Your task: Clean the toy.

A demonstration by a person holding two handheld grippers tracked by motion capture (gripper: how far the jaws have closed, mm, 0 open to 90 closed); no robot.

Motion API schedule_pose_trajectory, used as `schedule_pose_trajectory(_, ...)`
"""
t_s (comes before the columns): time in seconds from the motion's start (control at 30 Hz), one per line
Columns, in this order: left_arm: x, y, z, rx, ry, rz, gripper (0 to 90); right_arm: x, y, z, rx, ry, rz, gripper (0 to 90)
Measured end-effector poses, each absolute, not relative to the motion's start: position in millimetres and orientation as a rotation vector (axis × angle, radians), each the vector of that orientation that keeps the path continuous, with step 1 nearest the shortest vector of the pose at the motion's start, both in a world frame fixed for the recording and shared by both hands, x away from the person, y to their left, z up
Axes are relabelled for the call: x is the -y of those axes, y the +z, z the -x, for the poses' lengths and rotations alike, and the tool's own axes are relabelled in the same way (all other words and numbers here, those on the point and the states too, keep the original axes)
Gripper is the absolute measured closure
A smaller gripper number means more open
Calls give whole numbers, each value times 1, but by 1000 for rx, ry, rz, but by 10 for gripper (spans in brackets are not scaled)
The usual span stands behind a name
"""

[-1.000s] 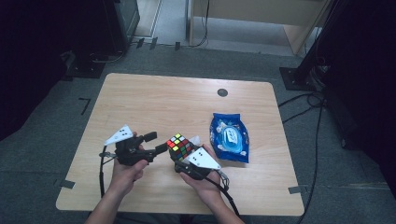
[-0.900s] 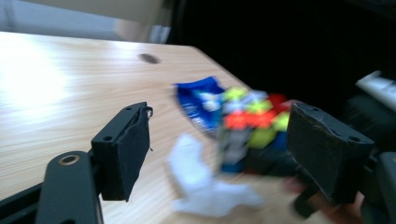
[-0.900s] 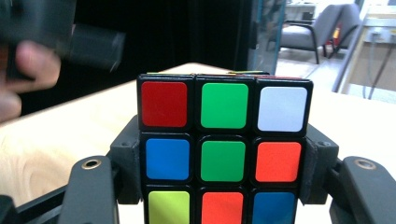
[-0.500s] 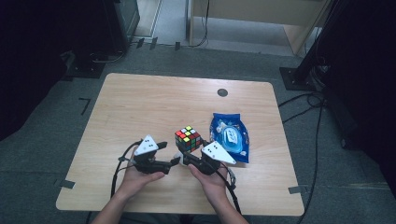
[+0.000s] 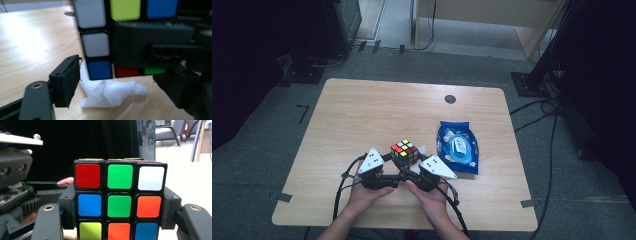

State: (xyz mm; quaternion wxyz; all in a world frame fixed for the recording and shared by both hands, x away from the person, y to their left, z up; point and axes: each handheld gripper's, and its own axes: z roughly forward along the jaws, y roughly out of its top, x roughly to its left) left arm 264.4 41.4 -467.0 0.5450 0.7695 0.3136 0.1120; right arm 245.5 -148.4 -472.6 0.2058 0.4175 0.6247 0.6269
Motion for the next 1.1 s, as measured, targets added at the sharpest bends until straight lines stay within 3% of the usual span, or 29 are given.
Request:
schedule_pose_trajectory(0.13, -40, -467, -260, -689, 327, -1846, 321, 149, -474, -246, -1746, 1758, -1181, 344)
schedule_pose_trajectory(0.53, -47, -469, -258, -571, 455, -1917, 337, 151, -474, -247, -1779, 1799, -1232, 340)
schedule_pose_trajectory(0.9, -49, -471, -257, -495, 448, -1963, 341, 157, -468, -251, -1807, 1847, -1322, 320)
schedule_pose_trajectory(1.1, -44, -471, -257, -535, 439, -1963, 325, 156, -468, -248, -1805, 1812, -1369, 342)
